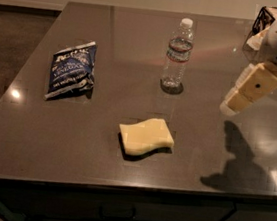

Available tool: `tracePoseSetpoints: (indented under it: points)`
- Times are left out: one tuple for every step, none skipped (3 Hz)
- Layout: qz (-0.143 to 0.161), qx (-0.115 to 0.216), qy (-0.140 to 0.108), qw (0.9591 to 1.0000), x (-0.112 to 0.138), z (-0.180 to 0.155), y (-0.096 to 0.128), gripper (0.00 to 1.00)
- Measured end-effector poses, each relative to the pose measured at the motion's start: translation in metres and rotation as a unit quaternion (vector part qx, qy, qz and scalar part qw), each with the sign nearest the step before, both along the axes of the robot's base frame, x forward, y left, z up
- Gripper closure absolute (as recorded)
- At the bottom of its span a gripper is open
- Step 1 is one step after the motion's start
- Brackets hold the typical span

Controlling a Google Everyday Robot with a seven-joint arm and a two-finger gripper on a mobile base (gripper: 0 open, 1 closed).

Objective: Move water bottle near blue chip bag

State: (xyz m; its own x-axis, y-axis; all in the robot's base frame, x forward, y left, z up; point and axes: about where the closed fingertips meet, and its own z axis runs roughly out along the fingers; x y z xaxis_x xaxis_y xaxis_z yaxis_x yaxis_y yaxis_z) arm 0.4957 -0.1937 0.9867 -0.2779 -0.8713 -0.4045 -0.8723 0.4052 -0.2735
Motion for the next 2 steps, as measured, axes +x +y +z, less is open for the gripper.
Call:
tracePoseSetpoints:
  points:
    - [-0.052, 0.042, -0.031, 0.9973, 0.041, 0.002, 0.003, 0.00]
    - [-0.095, 0.070, -0.057, 0.9913, 0.079, -0.001, 0.005, 0.00]
